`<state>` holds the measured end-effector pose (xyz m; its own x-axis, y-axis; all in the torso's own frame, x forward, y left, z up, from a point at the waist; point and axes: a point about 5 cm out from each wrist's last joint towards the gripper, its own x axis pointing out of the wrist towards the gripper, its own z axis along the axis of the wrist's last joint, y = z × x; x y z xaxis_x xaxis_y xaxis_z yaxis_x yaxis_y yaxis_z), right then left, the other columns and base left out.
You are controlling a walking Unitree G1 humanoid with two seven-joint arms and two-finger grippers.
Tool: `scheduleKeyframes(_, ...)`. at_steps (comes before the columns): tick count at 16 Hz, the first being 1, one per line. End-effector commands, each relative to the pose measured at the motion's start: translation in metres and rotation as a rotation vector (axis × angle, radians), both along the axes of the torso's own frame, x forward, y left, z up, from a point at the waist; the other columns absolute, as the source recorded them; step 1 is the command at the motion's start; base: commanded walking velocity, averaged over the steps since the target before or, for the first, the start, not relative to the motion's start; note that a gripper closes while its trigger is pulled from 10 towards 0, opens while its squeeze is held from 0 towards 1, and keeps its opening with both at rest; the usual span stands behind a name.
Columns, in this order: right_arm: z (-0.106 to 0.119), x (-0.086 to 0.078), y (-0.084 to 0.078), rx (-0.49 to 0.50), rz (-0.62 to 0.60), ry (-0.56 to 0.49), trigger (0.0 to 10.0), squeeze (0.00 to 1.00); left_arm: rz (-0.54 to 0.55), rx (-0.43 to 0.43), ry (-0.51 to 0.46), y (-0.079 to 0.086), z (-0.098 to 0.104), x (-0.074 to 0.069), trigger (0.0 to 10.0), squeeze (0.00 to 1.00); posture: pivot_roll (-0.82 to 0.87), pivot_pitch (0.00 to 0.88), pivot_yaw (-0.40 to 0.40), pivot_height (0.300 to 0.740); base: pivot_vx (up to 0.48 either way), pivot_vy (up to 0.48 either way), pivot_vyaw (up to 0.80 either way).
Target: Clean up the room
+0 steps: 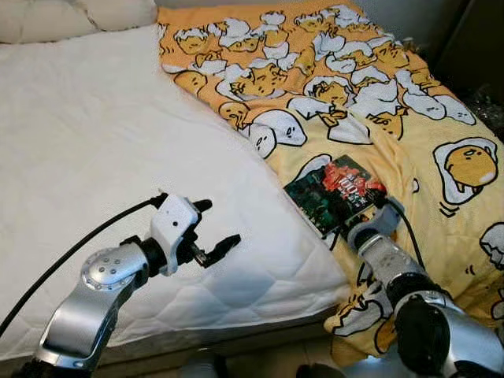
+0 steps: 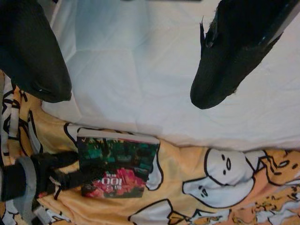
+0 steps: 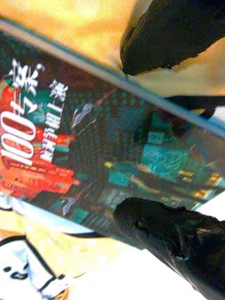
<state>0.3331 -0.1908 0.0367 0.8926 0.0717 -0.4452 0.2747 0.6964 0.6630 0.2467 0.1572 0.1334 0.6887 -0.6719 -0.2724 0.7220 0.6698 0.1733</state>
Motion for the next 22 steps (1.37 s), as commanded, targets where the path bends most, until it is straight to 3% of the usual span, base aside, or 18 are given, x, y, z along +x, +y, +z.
scheduleKeyframes(1, 0.002, 0.001, -0.002, 0.043, -0.036, -0.009, 10.0, 0.00, -0.012, 0.009, -0.014, 0.000, 0.006, -0.002, 10.0, 0.57, 0.20, 0.156, 0.042, 0.740, 0.000, 0.000, 0.00)
scheduleKeyframes(4, 0.002, 0.002, -0.003, 0.119, -0.096, -0.038, 10.0, 0.00, -0.012, 0.016, -0.007, 0.004, 0.008, -0.007, 10.0, 0.57, 0.22, 0.180, 0.053, 0.740, 0.000, 0.000, 0.00)
scheduleKeyframes(10, -0.025, -0.019, 0.000, 0.053, -0.106, 0.108, 10.0, 0.00, -0.012, 0.035, 0.012, 0.004, 0.008, -0.014, 10.0, 0.57, 0.27, 0.212, 0.056, 0.740, 0.000, 0.000, 0.00)
scheduleKeyframes(16, 0.013, 0.009, -0.006, 0.224, -0.206, -0.129, 10.0, 0.00, 0.005, 0.031, 0.013, 0.005, 0.011, -0.019, 10.0, 0.56, 0.28, 0.218, 0.037, 0.740, 0.000, 0.000, 0.00)
scheduleKeyframes(18, 0.020, 0.013, -0.010, 0.229, -0.215, -0.173, 9.8, 0.00, 0.006, 0.023, 0.009, 0.002, 0.011, -0.019, 10.0, 0.57, 0.27, 0.205, 0.027, 0.740, 0.000, 0.000, 0.00)
scheduleKeyframes(20, 0.022, 0.013, -0.014, 0.239, -0.240, -0.187, 8.6, 0.00, 0.008, 0.020, 0.003, 0.000, 0.012, -0.018, 10.0, 0.57, 0.27, 0.201, 0.022, 0.740, 0.000, 0.000, 0.00)
scheduleKeyframes(22, 0.026, 0.015, -0.017, 0.275, -0.269, -0.228, 4.4, 0.00, 0.013, 0.018, -0.002, 0.000, 0.013, -0.017, 10.0, 0.57, 0.27, 0.199, 0.021, 0.740, 0.000, 0.000, 0.00)
